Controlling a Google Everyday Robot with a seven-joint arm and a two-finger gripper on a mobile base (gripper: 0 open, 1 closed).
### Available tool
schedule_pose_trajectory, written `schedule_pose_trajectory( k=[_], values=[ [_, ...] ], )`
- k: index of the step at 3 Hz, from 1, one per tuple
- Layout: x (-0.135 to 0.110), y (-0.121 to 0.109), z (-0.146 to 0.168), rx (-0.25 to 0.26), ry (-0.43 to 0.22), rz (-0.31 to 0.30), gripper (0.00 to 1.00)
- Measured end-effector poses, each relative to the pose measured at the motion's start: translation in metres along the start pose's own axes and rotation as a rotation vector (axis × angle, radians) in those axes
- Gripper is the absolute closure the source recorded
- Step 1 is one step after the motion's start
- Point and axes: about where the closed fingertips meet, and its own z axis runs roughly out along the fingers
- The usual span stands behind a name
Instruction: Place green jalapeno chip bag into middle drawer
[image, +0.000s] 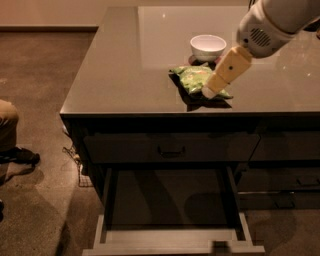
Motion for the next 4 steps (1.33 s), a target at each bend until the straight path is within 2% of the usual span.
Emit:
schedule_pose_trajectory(
  k=[1,2,4],
  values=[
    [0.0,0.0,0.001,-0.001,0.0,0.041,0.0],
    [-0.001,0.0,0.001,-0.001,0.0,0.041,0.0],
    [-0.02,0.005,0.04,-0.069,-0.085,0.088,0.0]
  ],
)
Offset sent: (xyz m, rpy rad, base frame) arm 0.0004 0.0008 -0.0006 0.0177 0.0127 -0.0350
